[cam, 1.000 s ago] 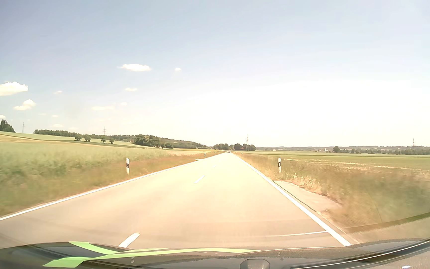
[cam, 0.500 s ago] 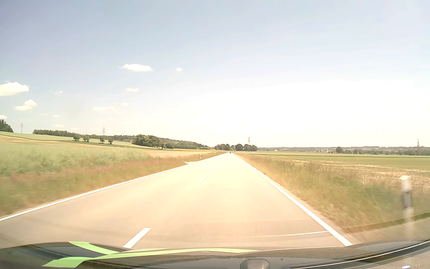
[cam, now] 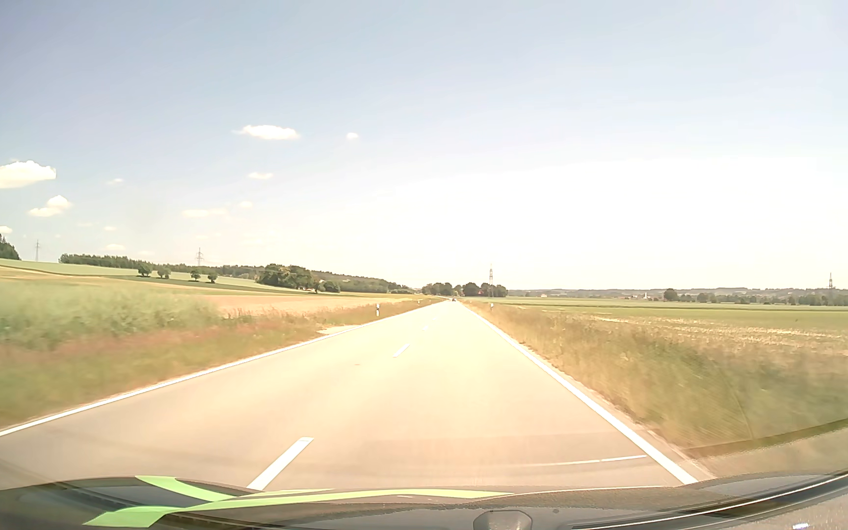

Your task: Follow the waypoints while adhering to traffic rules and regulations

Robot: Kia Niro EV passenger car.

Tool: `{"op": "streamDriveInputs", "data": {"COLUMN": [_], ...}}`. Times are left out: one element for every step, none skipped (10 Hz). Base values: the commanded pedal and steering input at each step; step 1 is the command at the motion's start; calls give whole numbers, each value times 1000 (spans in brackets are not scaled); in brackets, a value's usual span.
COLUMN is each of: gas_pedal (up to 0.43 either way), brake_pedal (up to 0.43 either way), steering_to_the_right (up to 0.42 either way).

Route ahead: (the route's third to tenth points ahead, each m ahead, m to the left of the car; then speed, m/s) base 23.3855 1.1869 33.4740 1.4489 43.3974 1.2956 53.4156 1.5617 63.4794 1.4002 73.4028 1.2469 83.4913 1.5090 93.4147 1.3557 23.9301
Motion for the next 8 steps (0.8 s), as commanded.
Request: {"op": "streamDriveInputs", "data": {"gas_pedal": [260, 260, 268, 268, 268, 248, 240, 240], "brake_pedal": [0, 0, 0, 0, 0, 0, 0, 0], "steering_to_the_right": [1, 1, 0, 0, 0, 0, 0, 0]}}
